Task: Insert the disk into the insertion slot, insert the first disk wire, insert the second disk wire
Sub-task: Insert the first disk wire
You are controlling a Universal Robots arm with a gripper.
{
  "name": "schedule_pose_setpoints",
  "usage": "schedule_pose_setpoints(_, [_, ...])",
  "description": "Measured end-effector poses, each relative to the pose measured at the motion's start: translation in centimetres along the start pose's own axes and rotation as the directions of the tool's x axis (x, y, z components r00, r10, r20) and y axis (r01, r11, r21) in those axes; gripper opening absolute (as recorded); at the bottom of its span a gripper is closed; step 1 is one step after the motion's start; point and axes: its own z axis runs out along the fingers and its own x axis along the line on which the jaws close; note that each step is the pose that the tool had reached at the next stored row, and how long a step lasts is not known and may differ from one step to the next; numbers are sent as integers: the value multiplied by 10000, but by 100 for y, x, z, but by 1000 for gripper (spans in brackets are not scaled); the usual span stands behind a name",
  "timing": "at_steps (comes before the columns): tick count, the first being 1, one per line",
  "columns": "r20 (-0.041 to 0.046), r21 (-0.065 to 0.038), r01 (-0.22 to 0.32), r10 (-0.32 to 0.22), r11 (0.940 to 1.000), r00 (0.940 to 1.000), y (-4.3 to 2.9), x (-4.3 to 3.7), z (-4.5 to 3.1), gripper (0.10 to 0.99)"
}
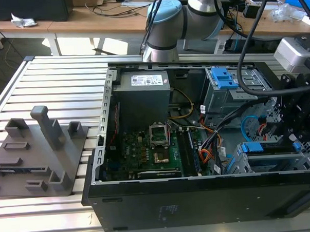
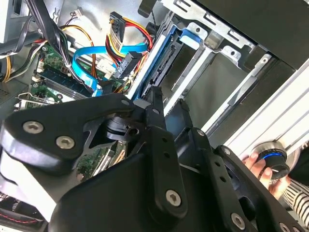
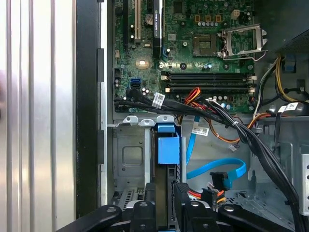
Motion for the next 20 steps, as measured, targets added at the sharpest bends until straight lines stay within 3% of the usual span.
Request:
schedule_pose_setpoints(1, [1,0,0,0,10000,10000,0,0,-1,302])
schedule_pose_setpoints(3, [-11,1,-1,1,10000,10000,3,-14,-78,302])
schedule_pose_setpoints(4, [-19,0,0,0,10000,10000,4,-83,-85,302])
schedule_pose_setpoints(5, [-19,0,-1,1,10000,10000,7,-214,-85,302])
schedule_pose_setpoints(8, [-33,-37,-1,1,10000,10000,-15,-350,-56,302])
schedule_pose_setpoints(14, [-117,-91,-268,267,9996,9996,-112,-386,23,302])
schedule_pose_setpoints(20, [-210,-85,-774,772,9970,9968,-121,-387,100,302])
